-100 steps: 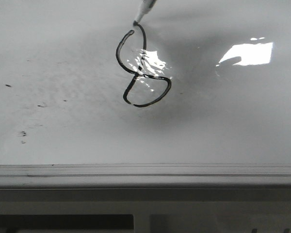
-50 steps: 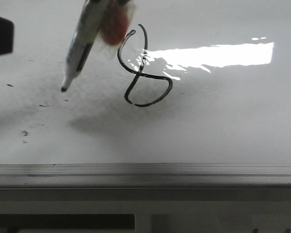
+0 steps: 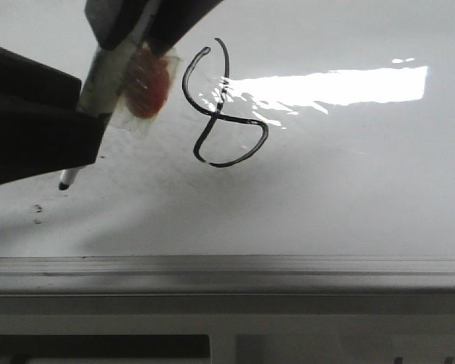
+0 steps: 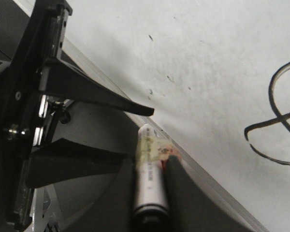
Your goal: Write number 8 on whiteboard
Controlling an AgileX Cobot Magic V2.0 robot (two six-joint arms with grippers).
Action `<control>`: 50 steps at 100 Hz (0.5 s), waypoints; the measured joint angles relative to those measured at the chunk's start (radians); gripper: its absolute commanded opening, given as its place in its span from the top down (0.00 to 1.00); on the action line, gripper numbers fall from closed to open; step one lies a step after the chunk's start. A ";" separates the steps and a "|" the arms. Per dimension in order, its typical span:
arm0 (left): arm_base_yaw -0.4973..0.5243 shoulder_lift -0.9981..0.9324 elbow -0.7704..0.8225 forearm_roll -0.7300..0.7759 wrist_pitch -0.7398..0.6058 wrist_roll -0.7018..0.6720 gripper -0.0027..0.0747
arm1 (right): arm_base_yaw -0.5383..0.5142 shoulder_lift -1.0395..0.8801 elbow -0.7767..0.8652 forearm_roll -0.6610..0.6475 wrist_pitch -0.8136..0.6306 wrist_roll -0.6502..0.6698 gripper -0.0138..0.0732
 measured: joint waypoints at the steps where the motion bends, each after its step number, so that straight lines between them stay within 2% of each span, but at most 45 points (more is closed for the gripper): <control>1: 0.000 0.000 0.000 -0.002 0.000 0.000 0.68 | 0.000 0.000 0.000 0.000 0.000 0.000 0.90; 25: -0.001 0.000 0.000 -0.010 0.000 0.002 0.99 | 0.000 0.000 0.000 0.008 -0.015 0.002 0.90; 39: -0.002 0.000 0.000 0.007 0.000 0.019 0.99 | 0.000 0.000 0.000 0.010 -0.015 0.002 0.89; 46: -0.002 0.000 0.000 0.006 0.000 0.019 0.99 | 0.000 0.000 0.000 0.010 -0.015 0.002 0.81; 50: -0.002 0.000 0.000 0.006 0.000 0.019 0.99 | 0.000 0.000 0.000 0.010 -0.018 0.002 0.74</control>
